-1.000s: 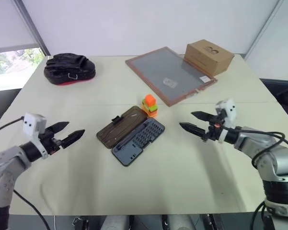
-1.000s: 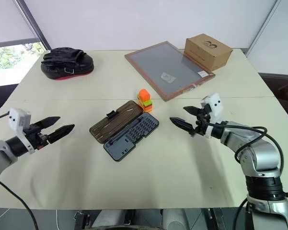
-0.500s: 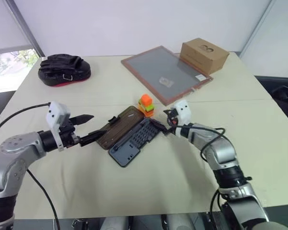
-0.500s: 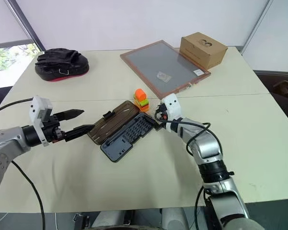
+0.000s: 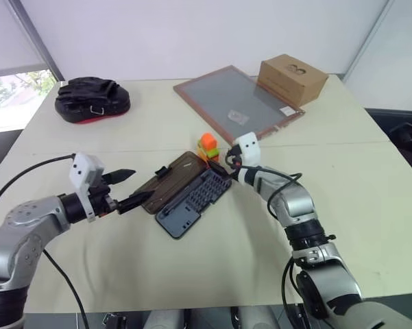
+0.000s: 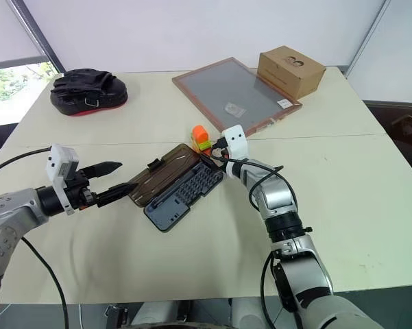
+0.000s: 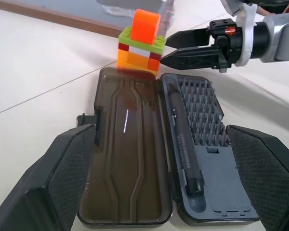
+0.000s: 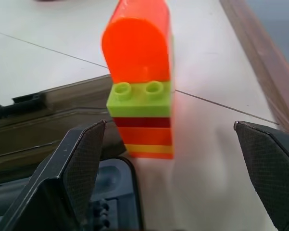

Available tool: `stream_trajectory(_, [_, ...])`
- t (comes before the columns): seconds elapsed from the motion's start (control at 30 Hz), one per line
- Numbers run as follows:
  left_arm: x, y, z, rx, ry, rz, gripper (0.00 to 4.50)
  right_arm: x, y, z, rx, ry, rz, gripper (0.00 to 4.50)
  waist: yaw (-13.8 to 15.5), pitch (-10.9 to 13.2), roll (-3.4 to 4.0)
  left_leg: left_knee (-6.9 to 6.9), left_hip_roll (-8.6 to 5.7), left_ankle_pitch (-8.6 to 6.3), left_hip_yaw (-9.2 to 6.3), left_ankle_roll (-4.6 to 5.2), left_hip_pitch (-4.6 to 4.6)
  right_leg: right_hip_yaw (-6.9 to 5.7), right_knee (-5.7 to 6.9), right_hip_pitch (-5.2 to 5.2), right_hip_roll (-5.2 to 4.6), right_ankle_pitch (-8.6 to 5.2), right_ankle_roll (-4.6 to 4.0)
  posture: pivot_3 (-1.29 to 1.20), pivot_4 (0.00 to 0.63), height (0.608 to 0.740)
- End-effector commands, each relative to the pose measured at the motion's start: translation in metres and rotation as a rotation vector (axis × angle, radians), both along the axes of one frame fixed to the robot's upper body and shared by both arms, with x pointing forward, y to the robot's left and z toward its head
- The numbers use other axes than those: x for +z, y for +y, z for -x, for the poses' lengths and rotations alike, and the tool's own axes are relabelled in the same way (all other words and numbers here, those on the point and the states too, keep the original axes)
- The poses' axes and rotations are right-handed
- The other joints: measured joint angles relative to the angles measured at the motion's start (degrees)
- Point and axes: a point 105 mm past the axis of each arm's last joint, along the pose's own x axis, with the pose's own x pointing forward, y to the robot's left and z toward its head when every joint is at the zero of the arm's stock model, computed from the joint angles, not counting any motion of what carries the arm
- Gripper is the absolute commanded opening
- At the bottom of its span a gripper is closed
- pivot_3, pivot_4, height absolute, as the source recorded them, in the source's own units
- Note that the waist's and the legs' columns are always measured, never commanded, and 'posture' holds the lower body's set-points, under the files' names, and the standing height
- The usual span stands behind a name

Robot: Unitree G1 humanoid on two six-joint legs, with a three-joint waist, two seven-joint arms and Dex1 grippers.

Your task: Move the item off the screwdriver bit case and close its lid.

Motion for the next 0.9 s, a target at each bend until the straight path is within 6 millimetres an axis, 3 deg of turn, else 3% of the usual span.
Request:
stream_trajectory(0.03, [0.009, -0.001, 0.003, 0.003, -0.053, -0.010, 4.50, 0.014, 0.009, 0.001, 0.038, -0.040, -0.020, 4.44, -0.01, 0.01, 0.01, 0.00, 0.00, 0.00, 0.00, 0.00, 0.00, 0.00, 0.00, 0.00, 0.00, 0.00, 0.00, 0.00, 0.150, 0.740])
stream_trajectory(0.27, [0.006, -0.003, 0.002, 0.009, -0.052, -0.009, 4.50, 0.017, 0.029, -0.011, 0.037, -0.045, -0.040, 4.44, -0.21, 0.01, 0.02, -0.02, 0.01, 0.01, 0.00, -0.01, 0.01, 0.01, 0.03, -0.04, 0.03, 0.02, -0.02, 0.00, 0.150, 0.740])
stream_trajectory(0.47, [0.007, -0.002, 0.002, 0.014, -0.055, -0.010, 4.50, 0.008, 0.029, -0.023, 0.011, -0.039, -0.010, 4.44, -0.07, 0.02, 0.03, -0.03, 0.01, 0.09, -0.01, -0.16, 0.00, 0.01, 0.02, -0.04, 0.03, 0.02, -0.04, 0.00, 0.150, 0.740])
stream_trajectory(0.57, [0.007, -0.002, 0.003, 0.021, -0.056, -0.011, 4.50, 0.003, 0.025, -0.028, -0.007, -0.023, 0.011, 3.59, -0.15, 0.02, 0.03, -0.03, 0.00, 0.09, -0.01, -0.16, -0.01, 0.01, 0.02, -0.03, 0.03, 0.02, -0.04, 0.00, 0.150, 0.740])
stream_trajectory(0.7, [0.008, -0.002, 0.003, 0.027, -0.060, -0.008, 4.50, -0.001, 0.022, -0.030, -0.014, -0.020, 0.020, 1.58, -0.23, 0.03, 0.05, -0.04, 0.02, 0.09, -0.02, -0.16, 0.00, 0.02, 0.03, -0.04, 0.05, 0.03, -0.04, 0.00, 0.150, 0.740])
stream_trajectory(0.73, [0.008, -0.002, 0.003, 0.027, -0.060, -0.008, 4.50, -0.001, 0.022, -0.031, -0.015, -0.021, 0.022, 1.30, -0.24, 0.03, 0.05, -0.04, 0.02, 0.09, -0.02, -0.16, 0.00, 0.02, 0.04, -0.04, 0.05, 0.03, -0.05, 0.00, 0.150, 0.740])
stream_trajectory(0.9, [0.007, -0.003, 0.002, 0.030, -0.063, -0.008, 4.50, 0.001, 0.020, -0.031, -0.020, -0.036, 0.022, 1.33, -0.27, 0.03, 0.05, -0.04, 0.02, 0.09, -0.02, -0.16, 0.01, 0.02, 0.04, -0.04, 0.05, 0.03, -0.05, 0.00, 0.150, 0.740])
